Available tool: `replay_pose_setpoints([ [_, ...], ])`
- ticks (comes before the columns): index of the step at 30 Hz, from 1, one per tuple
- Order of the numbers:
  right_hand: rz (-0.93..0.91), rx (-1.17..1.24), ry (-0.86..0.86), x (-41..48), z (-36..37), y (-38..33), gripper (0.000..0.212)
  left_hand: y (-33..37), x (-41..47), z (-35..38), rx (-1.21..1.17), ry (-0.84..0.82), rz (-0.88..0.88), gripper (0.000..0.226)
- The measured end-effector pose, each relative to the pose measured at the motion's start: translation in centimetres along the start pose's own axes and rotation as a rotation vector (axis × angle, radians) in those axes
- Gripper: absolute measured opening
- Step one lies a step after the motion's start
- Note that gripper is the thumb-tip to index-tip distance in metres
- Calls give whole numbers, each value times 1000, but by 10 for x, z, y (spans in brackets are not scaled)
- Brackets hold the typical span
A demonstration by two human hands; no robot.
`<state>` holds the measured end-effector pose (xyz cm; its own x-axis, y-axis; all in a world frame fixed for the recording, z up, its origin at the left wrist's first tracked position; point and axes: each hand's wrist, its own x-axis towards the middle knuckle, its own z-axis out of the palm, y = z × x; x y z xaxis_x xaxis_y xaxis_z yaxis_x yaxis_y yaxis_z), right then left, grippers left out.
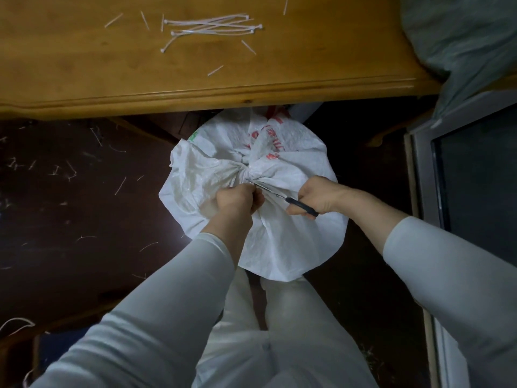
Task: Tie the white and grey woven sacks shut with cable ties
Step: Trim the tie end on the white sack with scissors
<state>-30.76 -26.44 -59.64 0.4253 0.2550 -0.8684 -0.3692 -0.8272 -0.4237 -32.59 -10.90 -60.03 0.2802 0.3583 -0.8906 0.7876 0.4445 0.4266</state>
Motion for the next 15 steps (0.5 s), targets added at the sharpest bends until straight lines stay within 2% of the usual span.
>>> replay_pose_setpoints([
  [3,-14,-32,90,3,6,2,31,1,4,2,19,-6,14,15],
  [6,-22,-20,123,1,10,5,30,1,3,3,44,-15,-2,7],
  [11,-40,-28,162,-3,14,5,32,0,7,3,120,-2,-3,25],
  [15,-45,-29,183,-3,14,5,36,0,10,5,121,-6,3,9],
])
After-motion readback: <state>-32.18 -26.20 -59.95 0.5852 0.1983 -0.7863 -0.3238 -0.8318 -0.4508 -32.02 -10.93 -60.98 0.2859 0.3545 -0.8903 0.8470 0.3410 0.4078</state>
